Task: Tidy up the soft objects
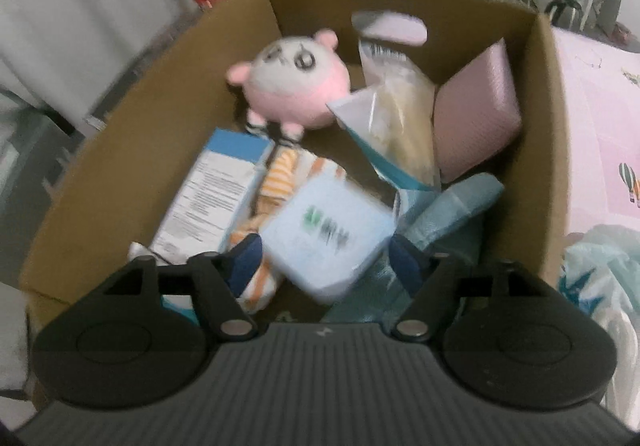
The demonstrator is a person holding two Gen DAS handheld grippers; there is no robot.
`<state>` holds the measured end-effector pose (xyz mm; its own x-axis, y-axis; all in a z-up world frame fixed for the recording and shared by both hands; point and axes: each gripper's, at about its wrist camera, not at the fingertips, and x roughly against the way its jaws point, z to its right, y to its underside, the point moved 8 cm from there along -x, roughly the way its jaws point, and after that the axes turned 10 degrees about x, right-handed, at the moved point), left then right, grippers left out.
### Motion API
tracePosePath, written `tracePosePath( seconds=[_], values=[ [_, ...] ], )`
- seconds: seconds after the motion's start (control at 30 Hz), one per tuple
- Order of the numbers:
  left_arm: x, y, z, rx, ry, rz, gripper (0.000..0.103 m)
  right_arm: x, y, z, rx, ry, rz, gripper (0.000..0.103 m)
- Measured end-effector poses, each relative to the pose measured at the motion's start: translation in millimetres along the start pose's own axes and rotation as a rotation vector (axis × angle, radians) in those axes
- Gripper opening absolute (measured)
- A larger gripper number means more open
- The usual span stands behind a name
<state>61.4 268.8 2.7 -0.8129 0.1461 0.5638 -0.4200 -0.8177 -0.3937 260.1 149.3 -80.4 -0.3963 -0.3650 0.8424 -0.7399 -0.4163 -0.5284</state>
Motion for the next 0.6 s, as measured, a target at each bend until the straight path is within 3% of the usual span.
tracePosePath(
  seconds=[0.2, 0.37, 0.5, 0.6],
  values=[
    [15.8, 21.6, 15.6, -0.136, -0.032, 0.049, 0.084, 59.7, 9.5, 3.0, -0.018, -0.069, 0.175, 0.079],
    [24.2, 50.3, 38.9, -0.373, -0.075, 0.096, 0.097, 116.6, 33.1, 8.5, -0.046, -0.134, 0.327, 0.093],
    [19.7, 74.1, 58.3, -0.533, -0.051, 0.044, 0.102, 143.9, 64.4, 15.8, -0.055, -0.166, 0.364, 0.102],
    [16.4, 88.9, 70.8, -0.619, -0.044, 0.045, 0.103, 160.2, 92.0, 28.2, -0.082, -0.111, 0.380, 0.102]
  ],
)
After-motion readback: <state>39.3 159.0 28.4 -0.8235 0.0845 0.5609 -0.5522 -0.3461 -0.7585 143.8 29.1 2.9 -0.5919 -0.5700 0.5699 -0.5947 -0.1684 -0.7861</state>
